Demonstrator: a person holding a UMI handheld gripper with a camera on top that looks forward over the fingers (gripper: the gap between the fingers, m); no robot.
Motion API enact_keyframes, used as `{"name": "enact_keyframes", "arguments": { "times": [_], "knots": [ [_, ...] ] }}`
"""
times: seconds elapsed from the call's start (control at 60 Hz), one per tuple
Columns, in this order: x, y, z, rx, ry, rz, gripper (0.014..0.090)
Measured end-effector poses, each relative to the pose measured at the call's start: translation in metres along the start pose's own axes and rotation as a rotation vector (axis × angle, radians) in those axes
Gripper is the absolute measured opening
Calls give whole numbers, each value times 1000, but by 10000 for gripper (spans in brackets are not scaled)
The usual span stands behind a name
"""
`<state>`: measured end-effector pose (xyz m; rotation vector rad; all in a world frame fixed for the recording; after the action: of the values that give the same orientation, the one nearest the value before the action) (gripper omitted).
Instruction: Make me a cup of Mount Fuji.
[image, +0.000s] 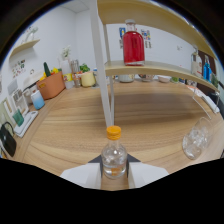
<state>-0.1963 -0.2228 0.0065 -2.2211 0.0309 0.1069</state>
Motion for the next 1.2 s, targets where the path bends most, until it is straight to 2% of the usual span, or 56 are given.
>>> {"name": "enact_keyframes", "arguments": {
  "times": [0.133,0.217,0.25,0.3,0.333,0.383,0.483,0.6,0.817,1.0,1.2],
  "knots": [
    [-1,3,-3,-6,-14,-16,381],
    [-4,7,-6,-11,-31,-21,496],
    [-6,7,-8,-15,-46,-22,587],
    [-12,7,-13,-11,-83,-24,784],
    [-13,6,-17,-11,-95,-26,865],
    [-14,2,-26,-4,-102,-33,844],
    [-14,-14,-54,37,-127,-48,852],
    [-6,-37,-96,115,-165,-68,849],
    [68,-61,-164,226,-117,-101,852],
    [158,-70,-178,240,-32,-72,854],
    [231,-128,-165,303,13,-52,853]
  ]
}}
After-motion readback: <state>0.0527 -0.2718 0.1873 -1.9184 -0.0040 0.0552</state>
